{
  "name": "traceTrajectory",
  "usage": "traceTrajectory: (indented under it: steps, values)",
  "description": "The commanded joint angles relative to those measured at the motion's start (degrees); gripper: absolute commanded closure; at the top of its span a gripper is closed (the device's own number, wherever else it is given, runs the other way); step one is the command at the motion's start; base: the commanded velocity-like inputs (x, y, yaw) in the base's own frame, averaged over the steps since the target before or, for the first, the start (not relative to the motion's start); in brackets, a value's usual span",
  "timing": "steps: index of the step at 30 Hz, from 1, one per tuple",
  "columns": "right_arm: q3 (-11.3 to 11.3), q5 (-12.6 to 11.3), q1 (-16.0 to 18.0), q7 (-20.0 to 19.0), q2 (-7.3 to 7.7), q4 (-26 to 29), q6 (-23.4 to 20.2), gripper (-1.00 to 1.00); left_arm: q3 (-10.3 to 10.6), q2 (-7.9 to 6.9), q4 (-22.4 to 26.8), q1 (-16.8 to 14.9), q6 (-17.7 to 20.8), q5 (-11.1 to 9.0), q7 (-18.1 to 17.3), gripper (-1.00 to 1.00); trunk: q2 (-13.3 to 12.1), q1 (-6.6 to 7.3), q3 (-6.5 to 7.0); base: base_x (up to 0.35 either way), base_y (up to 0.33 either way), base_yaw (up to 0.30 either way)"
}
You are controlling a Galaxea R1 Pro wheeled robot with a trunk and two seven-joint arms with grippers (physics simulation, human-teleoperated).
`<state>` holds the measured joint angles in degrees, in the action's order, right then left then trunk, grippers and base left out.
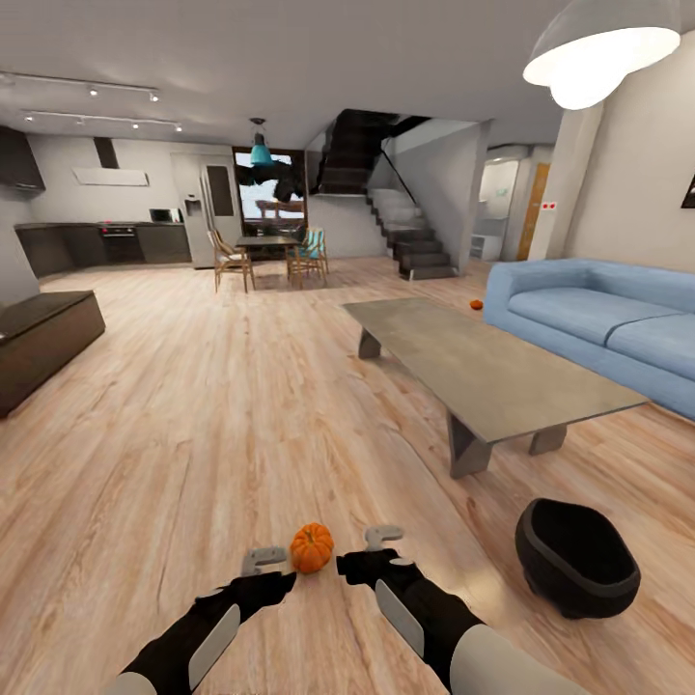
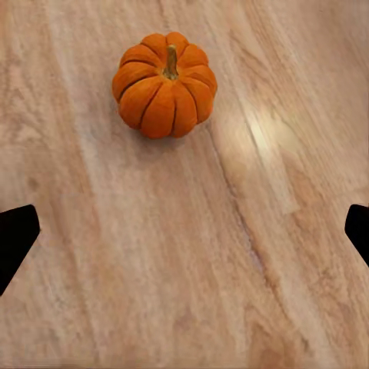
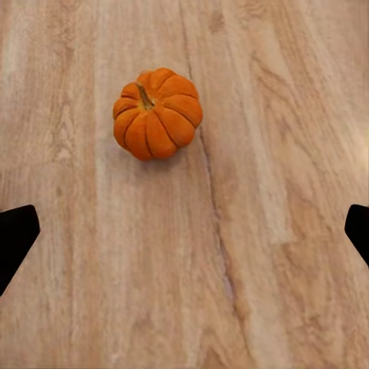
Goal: Place each of the two pumpkins and all three candles from the living room inside a cabinet in the living room (use any cabinet), then make sure every cabinet is closed, and position the cauldron so it is next to a table in the living room.
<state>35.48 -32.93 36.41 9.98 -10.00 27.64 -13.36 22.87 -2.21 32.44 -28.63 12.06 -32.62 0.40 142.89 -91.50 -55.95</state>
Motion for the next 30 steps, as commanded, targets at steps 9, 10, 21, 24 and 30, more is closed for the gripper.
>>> traceTrajectory:
  steps: [9, 10, 21, 24, 30]
  values:
    - [0.31, -0.38, 0.05, 0.48, 0.0, 0.0, -0.22, -1.0, 0.24, -0.07, 0.11, -0.02, 0.16, -0.34, 0.04, -1.0, 0.03, 0.01, -0.06, 0.092, 0.281, 0.146]
    - [0.32, -0.38, 0.05, 0.48, 0.0, -0.01, -0.22, -1.0, 0.24, -0.07, 0.12, -0.02, 0.16, -0.34, 0.04, -1.0, 0.03, 0.01, -0.06, 0.139, 0.273, 0.02]
    - [0.39, -0.38, 0.06, 0.48, 0.0, 0.25, -0.19, -1.0, 0.16, -0.07, 0.08, -0.02, 0.24, -0.34, 0.04, -1.0, 0.03, 0.01, -0.06, 0.203, 0.231, 0.004]
    - [0.38, -0.38, 0.06, 0.48, 0.0, 0.28, -0.18, -1.0, 0.16, -0.07, 0.08, -0.02, 0.24, -0.34, 0.04, -1.0, 0.03, 0.01, -0.06, 0.269, 0.137, 0.0]
    - [0.27, -0.38, 0.06, 0.48, 0.1, 0.24, -0.17, -1.0, 0.1, -0.07, -0.05, -0.02, 0.17, -0.39, 0.31, -1.0, 0.03, 0.01, -0.06, 0.315, 0.039, 0.0]
